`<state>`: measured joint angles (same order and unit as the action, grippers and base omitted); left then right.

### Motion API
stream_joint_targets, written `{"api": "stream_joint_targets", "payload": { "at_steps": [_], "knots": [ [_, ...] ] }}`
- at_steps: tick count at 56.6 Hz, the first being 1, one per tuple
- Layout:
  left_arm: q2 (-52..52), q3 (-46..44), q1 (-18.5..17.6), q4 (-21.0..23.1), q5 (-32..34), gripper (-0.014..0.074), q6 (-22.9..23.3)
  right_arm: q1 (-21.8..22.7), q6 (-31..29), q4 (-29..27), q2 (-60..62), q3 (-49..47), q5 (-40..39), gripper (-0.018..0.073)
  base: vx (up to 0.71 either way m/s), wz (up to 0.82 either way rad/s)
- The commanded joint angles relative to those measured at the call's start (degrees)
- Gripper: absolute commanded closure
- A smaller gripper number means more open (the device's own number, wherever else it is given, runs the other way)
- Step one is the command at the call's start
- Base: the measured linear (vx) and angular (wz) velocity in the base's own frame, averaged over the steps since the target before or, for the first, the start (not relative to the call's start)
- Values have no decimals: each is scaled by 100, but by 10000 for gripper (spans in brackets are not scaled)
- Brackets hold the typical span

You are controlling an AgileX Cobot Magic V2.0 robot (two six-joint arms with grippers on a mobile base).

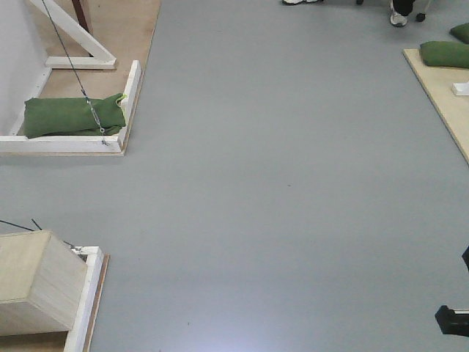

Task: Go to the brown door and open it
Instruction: 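Drive the base forward along the grey floor toward the brown door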

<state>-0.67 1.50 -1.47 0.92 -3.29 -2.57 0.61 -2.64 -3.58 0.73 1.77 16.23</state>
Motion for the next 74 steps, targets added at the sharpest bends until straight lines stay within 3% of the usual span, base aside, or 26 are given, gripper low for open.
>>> {"api": "stream_joint_targets", "payload": {
  "at_steps": [1, 74],
  "knots": [
    [-87, -91, -9, 15, 435, 600, 44, 26, -32, 1, 63, 38, -456, 559, 2, -1],
    [-87, -91, -9, 15, 435, 600, 44, 26, -32, 1, 73, 38, -469, 559, 17, 1]
  ]
}}
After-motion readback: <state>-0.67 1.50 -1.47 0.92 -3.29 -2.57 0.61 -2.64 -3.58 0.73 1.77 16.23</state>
